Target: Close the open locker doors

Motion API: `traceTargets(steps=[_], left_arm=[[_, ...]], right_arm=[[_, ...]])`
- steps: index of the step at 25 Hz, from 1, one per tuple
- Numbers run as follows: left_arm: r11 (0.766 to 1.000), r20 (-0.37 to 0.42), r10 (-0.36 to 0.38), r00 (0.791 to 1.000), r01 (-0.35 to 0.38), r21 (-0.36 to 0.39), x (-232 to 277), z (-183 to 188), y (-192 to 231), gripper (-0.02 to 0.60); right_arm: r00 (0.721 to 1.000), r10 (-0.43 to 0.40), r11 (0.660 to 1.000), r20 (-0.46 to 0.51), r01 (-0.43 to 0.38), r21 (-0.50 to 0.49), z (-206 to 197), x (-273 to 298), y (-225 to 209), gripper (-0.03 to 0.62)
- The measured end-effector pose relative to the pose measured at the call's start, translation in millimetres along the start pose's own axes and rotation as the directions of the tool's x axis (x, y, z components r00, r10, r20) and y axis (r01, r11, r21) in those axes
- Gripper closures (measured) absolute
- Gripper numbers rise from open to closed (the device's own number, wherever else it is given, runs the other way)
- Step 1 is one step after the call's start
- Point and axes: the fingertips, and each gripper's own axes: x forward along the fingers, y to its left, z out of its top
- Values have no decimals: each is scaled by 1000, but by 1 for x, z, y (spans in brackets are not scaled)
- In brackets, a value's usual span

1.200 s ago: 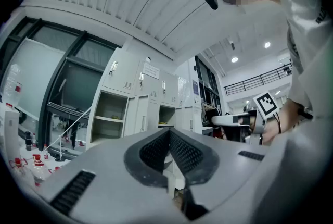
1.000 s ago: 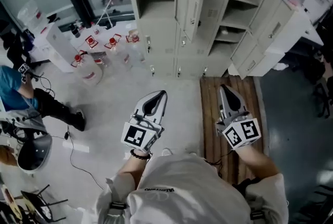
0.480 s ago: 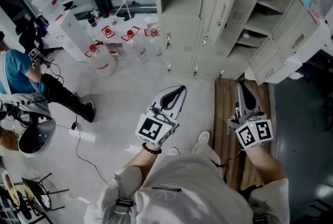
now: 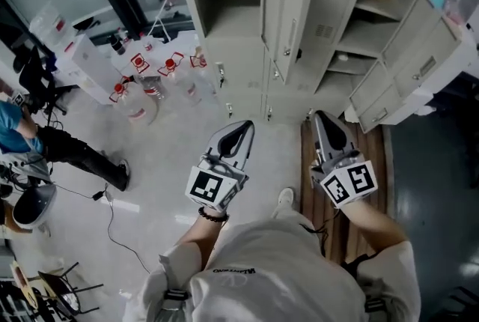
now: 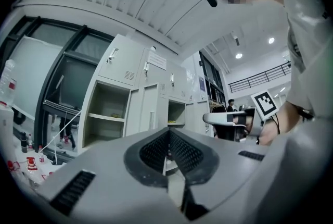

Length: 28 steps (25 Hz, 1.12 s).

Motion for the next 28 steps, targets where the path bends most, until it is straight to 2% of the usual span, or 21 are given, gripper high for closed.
traceTargets(steps=[5, 12, 15, 21, 28], left_arm=[[999, -20, 50, 999, -50, 11, 71, -9, 4, 578], [986, -61, 156, 986, -152, 70, 142, -36, 12, 577], [978, -93, 203, 975, -196, 78, 160, -53, 17, 578], [970, -146, 238, 960, -228, 81, 185, -89, 29, 575], [974, -191, 224, 956, -213, 76, 216, -123, 46, 470]], right_arm=[[998, 64, 997, 0, -64, -32, 12, 30, -56, 585], [993, 118, 993, -27, -118, 0, 2, 67, -119, 585], [989, 145, 989, -39, -144, 13, -4, 80, -132, 585], [984, 165, 986, -72, -163, 24, -23, 106, -140, 585], [990, 92, 996, -107, -92, 2, -38, 129, -146, 585]])
